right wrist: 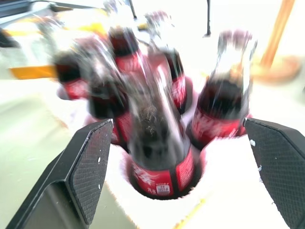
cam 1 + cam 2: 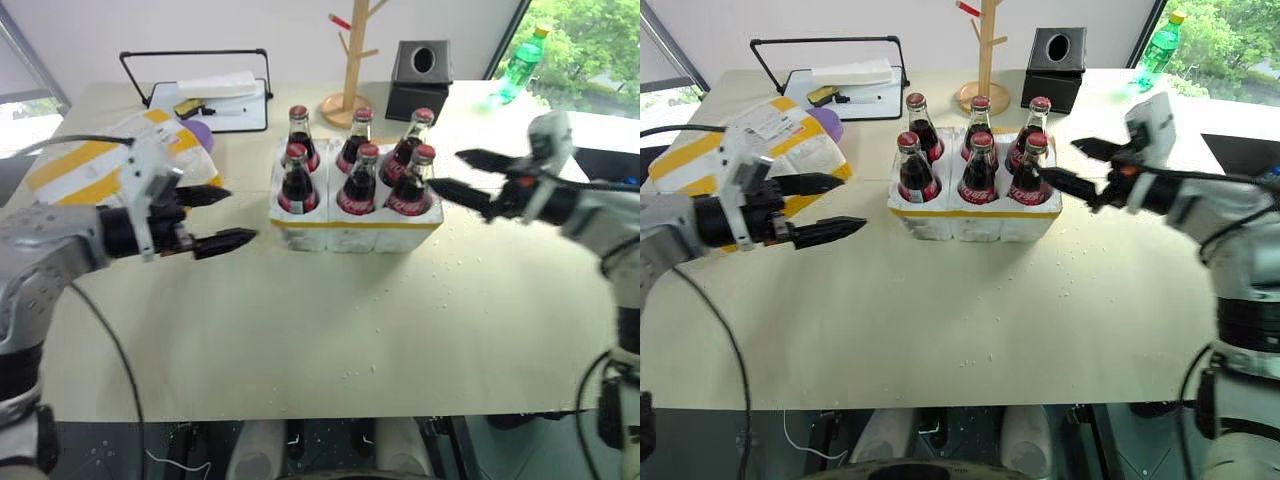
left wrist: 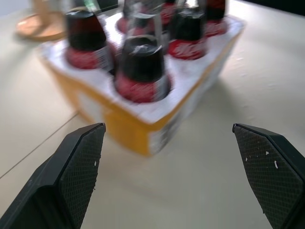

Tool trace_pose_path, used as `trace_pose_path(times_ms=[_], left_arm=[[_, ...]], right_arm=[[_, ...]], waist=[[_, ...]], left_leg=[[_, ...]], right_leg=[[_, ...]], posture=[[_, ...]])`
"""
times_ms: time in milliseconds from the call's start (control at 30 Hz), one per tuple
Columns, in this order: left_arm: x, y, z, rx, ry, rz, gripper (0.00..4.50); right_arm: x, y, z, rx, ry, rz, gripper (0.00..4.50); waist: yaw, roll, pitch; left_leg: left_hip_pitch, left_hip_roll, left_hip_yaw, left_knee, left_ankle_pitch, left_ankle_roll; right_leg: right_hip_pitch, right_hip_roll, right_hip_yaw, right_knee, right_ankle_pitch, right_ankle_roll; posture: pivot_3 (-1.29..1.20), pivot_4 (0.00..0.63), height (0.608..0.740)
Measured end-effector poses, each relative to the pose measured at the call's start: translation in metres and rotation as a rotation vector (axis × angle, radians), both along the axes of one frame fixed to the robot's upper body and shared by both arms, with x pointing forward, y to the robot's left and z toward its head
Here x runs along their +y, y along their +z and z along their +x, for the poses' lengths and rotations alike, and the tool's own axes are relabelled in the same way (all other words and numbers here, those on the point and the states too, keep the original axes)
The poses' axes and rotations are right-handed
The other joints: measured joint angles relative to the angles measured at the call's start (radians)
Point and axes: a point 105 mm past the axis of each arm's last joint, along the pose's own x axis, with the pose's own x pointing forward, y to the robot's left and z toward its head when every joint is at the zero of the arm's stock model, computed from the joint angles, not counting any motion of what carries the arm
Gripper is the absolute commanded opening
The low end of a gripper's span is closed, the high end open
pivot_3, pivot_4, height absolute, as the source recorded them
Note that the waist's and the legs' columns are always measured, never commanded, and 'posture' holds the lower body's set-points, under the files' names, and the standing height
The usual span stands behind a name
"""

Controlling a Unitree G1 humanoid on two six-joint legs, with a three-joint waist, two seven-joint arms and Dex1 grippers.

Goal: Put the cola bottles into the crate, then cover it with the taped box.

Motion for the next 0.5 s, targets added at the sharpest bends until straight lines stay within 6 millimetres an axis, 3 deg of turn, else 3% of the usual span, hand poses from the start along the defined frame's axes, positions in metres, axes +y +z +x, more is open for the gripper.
trace_pose_path(times_ms=[200,333,500], left_arm=[[0.080,-0.037,-0.031,-0.006,0.391,0.419,4.50],[0.131,-0.043,-0.053,-0.017,0.607,0.649,4.50],[0.170,-0.043,-0.055,-0.102,0.734,0.854,4.50]], right_arm=[[-0.006,0.029,-0.028,0.026,0.120,0.024,4.46],[0.002,0.034,-0.030,0.038,0.187,0.058,4.46],[0.017,0.026,-0.032,0.075,0.287,0.059,4.46]], waist=[[-0.016,0.000,0.000],[-0.019,0.000,0.000],[-0.013,0.001,0.000]], left_leg=[[-0.001,0.000,0.001,-0.001,-0.003,-0.003],[-0.005,0.000,0.002,-0.002,-0.003,-0.003],[-0.006,0.000,0.002,-0.002,-0.005,0.001]], right_leg=[[-0.004,-0.002,0.001,-0.001,-0.001,-0.003],[-0.012,-0.003,0.001,-0.001,-0.001,-0.006],[-0.015,-0.005,0.001,-0.001,0.000,-0.007]], posture=[[0.00,0.150,0.740],[0.00,0.150,0.740],[0.00,0.150,0.740]])
